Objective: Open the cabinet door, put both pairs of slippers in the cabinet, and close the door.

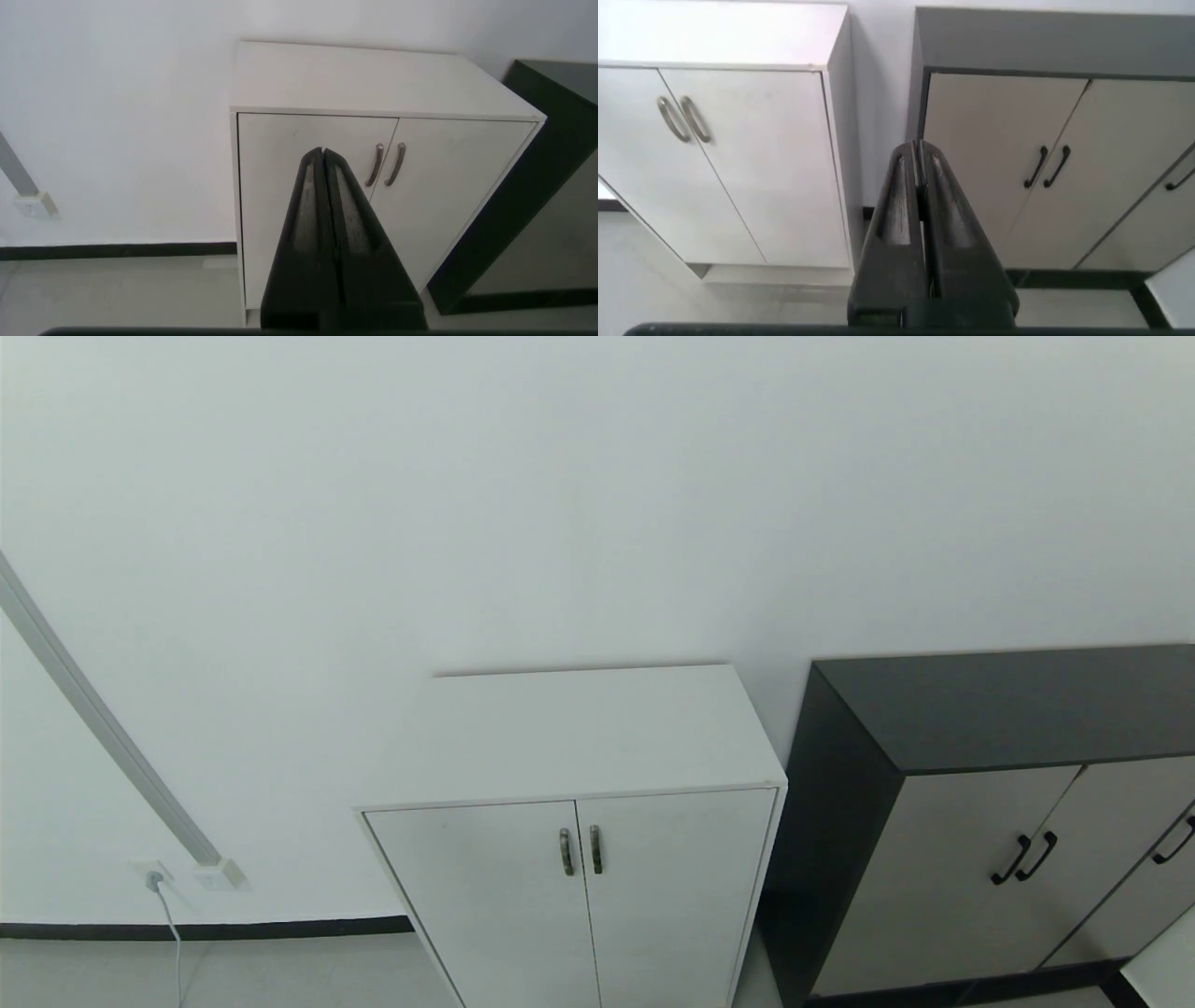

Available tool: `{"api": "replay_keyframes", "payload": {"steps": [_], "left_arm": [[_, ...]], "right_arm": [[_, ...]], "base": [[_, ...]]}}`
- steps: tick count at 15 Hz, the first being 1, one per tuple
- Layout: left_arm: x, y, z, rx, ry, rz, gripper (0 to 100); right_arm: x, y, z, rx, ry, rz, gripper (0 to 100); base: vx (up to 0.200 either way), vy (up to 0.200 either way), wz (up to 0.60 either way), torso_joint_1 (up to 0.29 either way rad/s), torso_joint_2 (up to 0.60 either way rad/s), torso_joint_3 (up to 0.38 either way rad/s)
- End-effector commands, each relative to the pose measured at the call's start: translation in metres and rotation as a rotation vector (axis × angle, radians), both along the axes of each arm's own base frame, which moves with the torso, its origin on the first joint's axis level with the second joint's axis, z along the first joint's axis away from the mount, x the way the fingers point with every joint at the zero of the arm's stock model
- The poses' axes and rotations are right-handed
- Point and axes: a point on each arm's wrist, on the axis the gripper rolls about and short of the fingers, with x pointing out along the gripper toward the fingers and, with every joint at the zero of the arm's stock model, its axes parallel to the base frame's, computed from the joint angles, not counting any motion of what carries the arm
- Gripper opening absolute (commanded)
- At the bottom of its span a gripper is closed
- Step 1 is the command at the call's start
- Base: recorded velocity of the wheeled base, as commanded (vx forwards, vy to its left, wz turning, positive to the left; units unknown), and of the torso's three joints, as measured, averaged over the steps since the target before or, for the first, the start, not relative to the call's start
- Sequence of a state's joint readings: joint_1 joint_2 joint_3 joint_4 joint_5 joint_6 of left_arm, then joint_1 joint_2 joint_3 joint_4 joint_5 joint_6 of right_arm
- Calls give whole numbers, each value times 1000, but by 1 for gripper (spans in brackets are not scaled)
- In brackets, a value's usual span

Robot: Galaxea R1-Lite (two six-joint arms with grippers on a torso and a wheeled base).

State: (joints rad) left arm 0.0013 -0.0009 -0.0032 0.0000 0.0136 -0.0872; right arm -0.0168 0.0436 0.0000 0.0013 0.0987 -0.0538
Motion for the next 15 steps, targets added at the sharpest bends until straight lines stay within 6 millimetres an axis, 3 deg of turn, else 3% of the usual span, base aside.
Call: {"api": "replay_keyframes", "payload": {"steps": [1, 15], "left_arm": [[0, 0, 0, 0, 1, 0, 0], [0, 0, 0, 1, 1, 0, 0]], "right_arm": [[-3, 0, -1, 1, -43, 16, 0], [-3, -3, 0, 87, -47, -85, 0]], "base": [[0, 0, 0, 0, 0, 0], [0, 0, 0, 0, 0, 0]]}}
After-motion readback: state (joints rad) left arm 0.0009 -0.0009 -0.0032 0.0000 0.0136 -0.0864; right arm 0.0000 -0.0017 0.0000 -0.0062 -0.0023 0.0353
